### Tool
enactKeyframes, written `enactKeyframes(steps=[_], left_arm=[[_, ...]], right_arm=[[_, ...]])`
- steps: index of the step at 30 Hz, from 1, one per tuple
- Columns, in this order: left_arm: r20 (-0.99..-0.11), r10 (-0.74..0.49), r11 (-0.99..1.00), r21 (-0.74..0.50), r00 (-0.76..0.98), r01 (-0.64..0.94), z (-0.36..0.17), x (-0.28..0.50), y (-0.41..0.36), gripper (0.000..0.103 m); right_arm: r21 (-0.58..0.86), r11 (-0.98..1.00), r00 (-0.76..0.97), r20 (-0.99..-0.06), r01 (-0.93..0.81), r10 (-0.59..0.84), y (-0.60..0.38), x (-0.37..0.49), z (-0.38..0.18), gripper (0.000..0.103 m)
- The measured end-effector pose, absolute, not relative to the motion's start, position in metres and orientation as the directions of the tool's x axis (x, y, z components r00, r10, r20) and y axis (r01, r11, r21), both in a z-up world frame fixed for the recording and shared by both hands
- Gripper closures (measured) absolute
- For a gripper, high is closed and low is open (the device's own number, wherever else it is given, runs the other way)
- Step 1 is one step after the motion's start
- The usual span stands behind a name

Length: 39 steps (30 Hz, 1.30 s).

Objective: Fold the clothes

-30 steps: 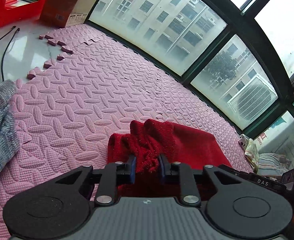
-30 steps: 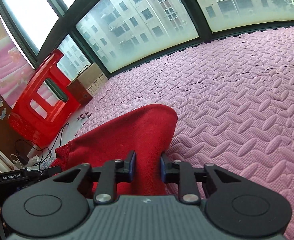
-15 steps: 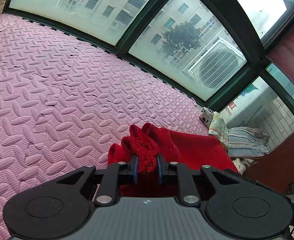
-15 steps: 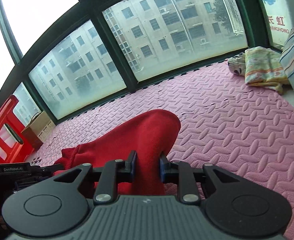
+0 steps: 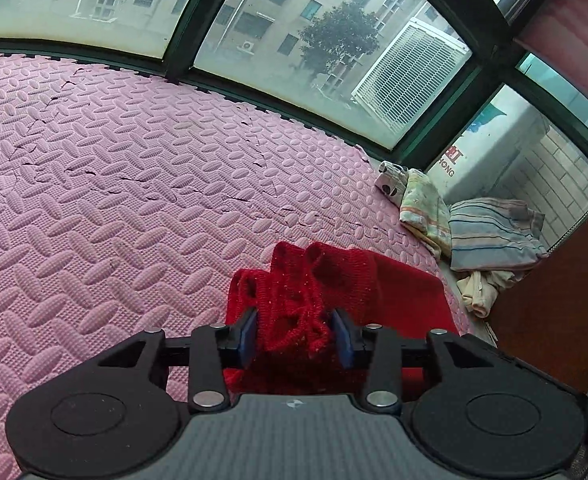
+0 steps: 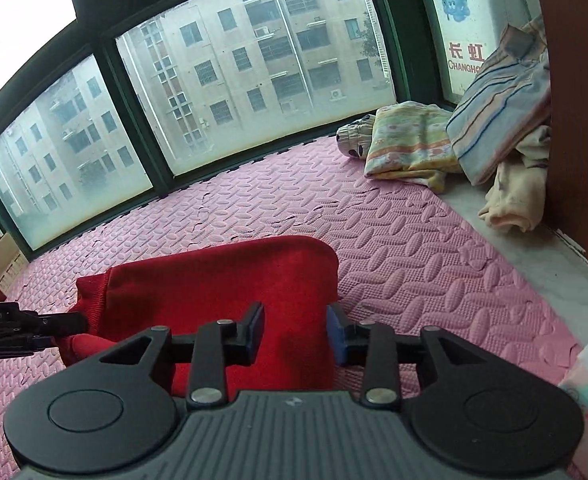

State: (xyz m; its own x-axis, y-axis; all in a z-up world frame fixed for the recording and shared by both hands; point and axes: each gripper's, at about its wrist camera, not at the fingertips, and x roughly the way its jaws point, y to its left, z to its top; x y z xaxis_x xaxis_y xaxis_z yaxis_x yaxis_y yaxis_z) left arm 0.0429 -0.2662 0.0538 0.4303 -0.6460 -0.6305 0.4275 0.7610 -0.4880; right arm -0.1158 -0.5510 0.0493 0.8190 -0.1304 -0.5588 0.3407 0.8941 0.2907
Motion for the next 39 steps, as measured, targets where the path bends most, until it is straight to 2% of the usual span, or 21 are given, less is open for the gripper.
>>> enactKeyframes(steps=[5, 13, 20, 24, 29, 32, 36, 38, 39], left_arm=[[-0.639, -0.624, 0.779, -0.468, 0.45, 0.416, 0.055, 0.044, -0.264, 0.048], [-0.666, -0.587, 0.804, -0.41, 0.461, 0.431, 0.049, 0.041, -0.266, 0.041], [-0.657, -0.596, 0.8, -0.435, 0.462, 0.413, 0.054, 0.037, -0.251, 0.034], [-0.666, -0.578, 0.811, -0.407, 0.472, 0.42, 0.056, 0.029, -0.239, 0.028], [-0.687, -0.542, 0.833, -0.365, 0.483, 0.415, 0.055, 0.021, -0.226, 0.02], [-0.694, -0.536, 0.837, -0.361, 0.481, 0.411, 0.054, 0.016, -0.219, 0.012], [-0.702, -0.518, 0.845, -0.332, 0.488, 0.419, 0.054, 0.008, -0.213, 0.0], [-0.708, -0.511, 0.848, -0.325, 0.487, 0.418, 0.054, 0.005, -0.211, 0.0], [-0.711, -0.508, 0.85, -0.321, 0.487, 0.418, 0.053, 0.003, -0.21, 0.0]], right_arm=[[0.249, 0.937, 0.855, -0.511, 0.246, -0.089, -0.521, -0.117, 0.058, 0.06], [0.204, 0.953, 0.827, -0.558, 0.225, -0.076, -0.485, -0.111, 0.031, 0.06], [0.178, 0.973, 0.859, -0.511, 0.146, -0.035, -0.464, -0.096, 0.057, 0.059], [0.231, 0.964, 0.863, -0.504, 0.13, 0.004, -0.461, -0.063, 0.063, 0.059], [0.178, 0.978, 0.826, -0.564, 0.113, 0.007, -0.449, -0.016, 0.054, 0.06], [0.149, 0.981, 0.799, -0.601, 0.125, -0.01, -0.444, -0.001, 0.04, 0.06], [0.133, 0.984, 0.806, -0.592, 0.122, -0.02, -0.441, -0.006, 0.044, 0.06], [0.117, 0.987, 0.817, -0.576, 0.113, -0.025, -0.439, -0.013, 0.053, 0.057], [0.109, 0.988, 0.82, -0.571, 0.107, -0.026, -0.438, -0.017, 0.057, 0.052]])
